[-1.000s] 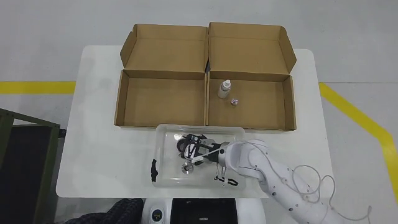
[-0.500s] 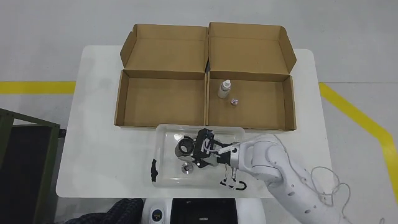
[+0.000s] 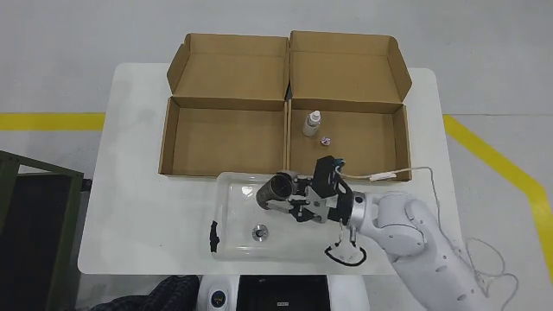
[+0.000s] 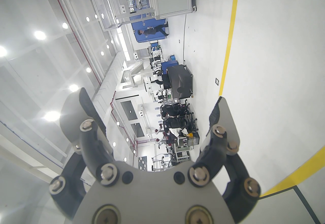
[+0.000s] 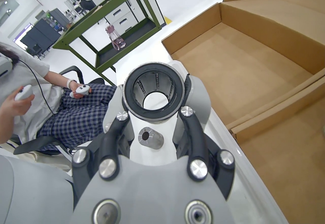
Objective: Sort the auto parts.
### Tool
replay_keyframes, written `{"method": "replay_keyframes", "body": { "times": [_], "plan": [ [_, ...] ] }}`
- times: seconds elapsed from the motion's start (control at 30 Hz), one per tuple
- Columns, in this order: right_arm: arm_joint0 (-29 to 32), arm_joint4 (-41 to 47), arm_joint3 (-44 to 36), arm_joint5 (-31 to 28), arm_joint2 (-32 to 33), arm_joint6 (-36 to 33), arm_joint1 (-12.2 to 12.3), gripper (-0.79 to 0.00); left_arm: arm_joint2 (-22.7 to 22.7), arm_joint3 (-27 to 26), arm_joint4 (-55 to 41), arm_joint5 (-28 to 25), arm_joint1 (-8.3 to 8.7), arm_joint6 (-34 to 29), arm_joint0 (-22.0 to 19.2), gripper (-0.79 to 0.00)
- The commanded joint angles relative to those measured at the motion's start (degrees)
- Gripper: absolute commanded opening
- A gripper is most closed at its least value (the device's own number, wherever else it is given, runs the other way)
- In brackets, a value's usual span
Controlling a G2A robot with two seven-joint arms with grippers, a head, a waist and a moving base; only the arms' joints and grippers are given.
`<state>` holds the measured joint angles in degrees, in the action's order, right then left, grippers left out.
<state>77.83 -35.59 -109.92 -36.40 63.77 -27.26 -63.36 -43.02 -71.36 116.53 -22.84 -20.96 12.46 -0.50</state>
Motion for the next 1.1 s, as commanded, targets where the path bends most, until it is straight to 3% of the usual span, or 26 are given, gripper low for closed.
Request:
{"method": "replay_keyframes", "body": {
  "times": [0.0, 0.63, 1.07],
  "plan": [
    [0.45, 2.44, 0.23, 0.09, 1.15, 0.26, 0.17, -0.785, 0.00, 0.00, 0.00, 0.00, 0.00, 0.00, 0.00, 0.000],
    [1.42, 14.26, 3.19, -0.93, 4.69, 0.55, 0.86, -0.785, 0.00, 0.00, 0.00, 0.00, 0.00, 0.00, 0.00, 0.000],
    [0.92, 14.27, 4.46, -0.21, 4.97, 1.19, 0.95, -0.785, 0.00, 0.00, 0.00, 0.00, 0.00, 0.00, 0.00, 0.000]
  ]
}}
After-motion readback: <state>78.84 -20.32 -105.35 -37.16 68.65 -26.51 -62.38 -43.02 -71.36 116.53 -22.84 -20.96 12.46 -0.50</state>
